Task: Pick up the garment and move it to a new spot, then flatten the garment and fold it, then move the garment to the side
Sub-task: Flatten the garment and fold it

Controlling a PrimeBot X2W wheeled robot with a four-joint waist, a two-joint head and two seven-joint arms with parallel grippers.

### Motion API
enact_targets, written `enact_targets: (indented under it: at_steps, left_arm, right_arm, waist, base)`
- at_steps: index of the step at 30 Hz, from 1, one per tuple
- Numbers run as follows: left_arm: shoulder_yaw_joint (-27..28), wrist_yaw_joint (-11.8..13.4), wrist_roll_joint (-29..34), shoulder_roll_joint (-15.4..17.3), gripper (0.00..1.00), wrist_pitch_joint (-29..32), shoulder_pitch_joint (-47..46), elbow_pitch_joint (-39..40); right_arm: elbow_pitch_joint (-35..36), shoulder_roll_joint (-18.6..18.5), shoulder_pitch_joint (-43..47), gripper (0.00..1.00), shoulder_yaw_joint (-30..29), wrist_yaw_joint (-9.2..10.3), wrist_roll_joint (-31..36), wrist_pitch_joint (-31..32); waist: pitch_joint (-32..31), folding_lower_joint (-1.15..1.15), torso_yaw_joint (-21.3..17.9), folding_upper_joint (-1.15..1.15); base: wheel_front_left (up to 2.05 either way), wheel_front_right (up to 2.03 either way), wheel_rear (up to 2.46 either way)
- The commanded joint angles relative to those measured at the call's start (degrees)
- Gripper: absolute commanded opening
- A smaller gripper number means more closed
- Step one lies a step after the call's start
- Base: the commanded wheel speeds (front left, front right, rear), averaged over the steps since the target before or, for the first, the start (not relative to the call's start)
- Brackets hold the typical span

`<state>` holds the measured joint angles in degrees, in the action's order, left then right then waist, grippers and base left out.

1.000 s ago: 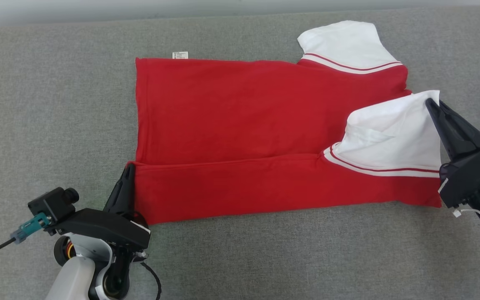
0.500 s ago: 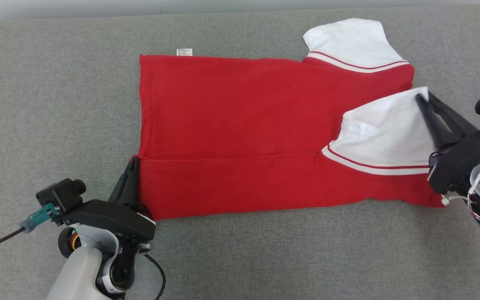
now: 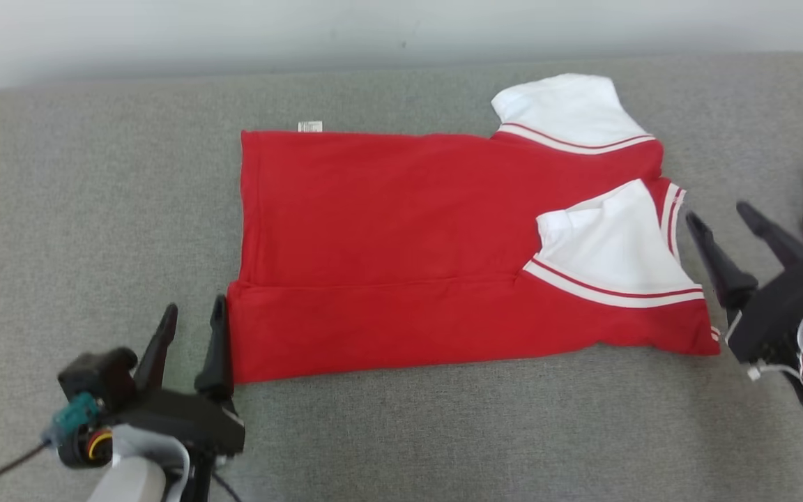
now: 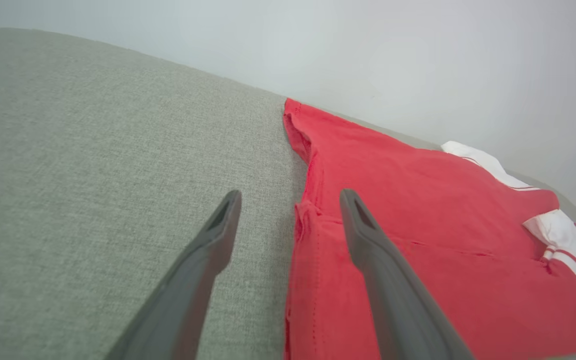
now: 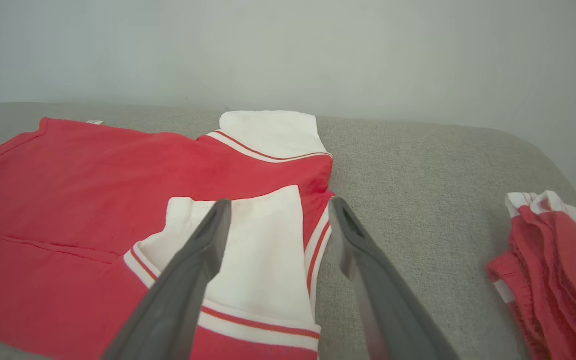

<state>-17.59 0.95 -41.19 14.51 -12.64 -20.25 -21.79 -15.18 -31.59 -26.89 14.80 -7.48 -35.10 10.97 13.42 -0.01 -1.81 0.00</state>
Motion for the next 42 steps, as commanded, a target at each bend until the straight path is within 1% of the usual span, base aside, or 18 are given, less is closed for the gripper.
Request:
enact_targets:
  at_steps: [1,4,8,12,15,25,30,35,36,37,38,39,40,41,42]
  left_arm:
    - [-0.6,0.5,1.8,0.7,1.00,-0.5,1.2,0.4]
    - [-2.5,2.0,5.5,1.9,1.00,-1.0,2.8,0.9]
    - [-4.3,3.0,8.2,2.0,1.00,-1.6,3.9,0.6]
    - [-4.8,4.2,9.2,1.4,1.00,-1.9,3.9,-1.0]
    - [-4.7,4.6,9.4,0.8,1.00,-2.0,2.9,-2.7]
    - [-5.9,4.6,9.5,-0.4,1.00,-0.1,-1.0,-8.4]
    - [-6.7,5.0,9.8,-0.7,1.00,1.4,-2.0,-10.2]
    - [-8.4,3.8,9.3,-1.7,1.00,4.0,-2.2,-11.7]
    - [-9.1,3.2,9.3,-2.0,0.93,4.8,-2.2,-12.1]
    - [-9.6,2.9,9.2,-2.2,0.42,5.3,-2.2,-12.2]
    - [-9.9,2.5,9.1,-2.4,0.34,5.6,-2.2,-12.3]
    - [-10.3,2.4,9.2,-2.5,0.00,6.0,-2.1,-12.4]
    - [-10.5,2.2,9.3,-2.5,0.00,6.3,-2.1,-12.5]
    - [-10.6,2.4,9.2,-2.4,0.00,6.4,-2.1,-12.5]
    - [-10.7,2.2,9.2,-2.3,0.00,6.5,-2.0,-12.6]
  right_arm:
    - [0.5,0.8,1.8,1.00,-1.1,-0.02,0.4,0.8]
    - [1.8,2.6,5.2,1.00,-4.1,-0.02,1.3,2.3]
    - [2.7,5.7,8.9,1.00,-6.6,-0.02,3.0,3.6]
    - [2.0,8.3,10.3,1.00,-8.2,-0.02,4.9,4.2]
    - [0.7,9.7,9.8,1.00,-9.2,-0.02,6.1,4.5]
    - [-5.1,12.9,7.3,1.00,-11.4,-0.02,9.2,7.2]
    - [-6.9,14.1,6.6,1.00,-11.9,-0.02,9.3,8.5]
    - [-8.9,15.1,6.2,1.00,-12.5,-0.02,10.1,10.5]
    - [-9.2,15.4,6.2,1.00,-12.6,-0.02,10.2,10.8]
    - [-9.5,15.6,6.2,1.00,-12.6,-0.02,10.4,11.4]
    - [-9.8,15.7,6.2,1.00,-12.6,-0.02,10.5,12.0]
    - [-9.8,15.8,6.2,0.49,-12.6,-0.02,10.6,12.0]
    - [-9.9,15.9,6.2,0.33,-12.6,-0.02,10.6,12.2]
    - [-9.9,15.9,6.3,0.00,-12.4,-0.02,10.6,12.4]
    - [-9.9,15.8,6.4,0.00,-12.2,-0.02,10.6,12.4]
  waist:
    - [-1.0,0.01,-0.5,0.00]
    - [-1.4,0.01,-0.8,0.00]
    - [-1.3,0.01,-1.3,0.00]
    - [-0.6,0.01,-1.8,0.00]
    - [0.1,0.01,-2.1,0.00]
    - [3.0,0.01,-1.7,0.00]
    - [3.7,0.01,-1.4,0.00]
    - [4.1,0.01,-1.0,0.00]
    - [4.2,0.01,-1.0,0.00]
    - [4.2,0.01,-0.9,0.00]
    - [4.2,0.01,-0.9,0.00]
    - [4.2,0.01,-0.8,0.00]
    - [4.2,0.01,-0.8,0.00]
    - [4.2,0.01,-0.7,0.00]
    - [4.1,0.01,-0.7,0.00]
  base:
    - [0.00,0.00,0.00]
    - [0.00,0.00,0.00]
    - [0.00,0.00,0.00]
    - [0.00,0.00,0.00]
    - [0.00,0.00,0.00]
    - [0.00,0.00,0.00]
    - [0.00,0.00,0.00]
    - [0.00,0.00,0.00]
    - [0.00,0.00,0.00]
    - [0.00,0.00,0.00]
    - [0.00,0.00,0.00]
    - [0.00,0.00,0.00]
    - [0.00,0.00,0.00]
    - [0.00,0.00,0.00]
    - [0.00,0.00,0.00]
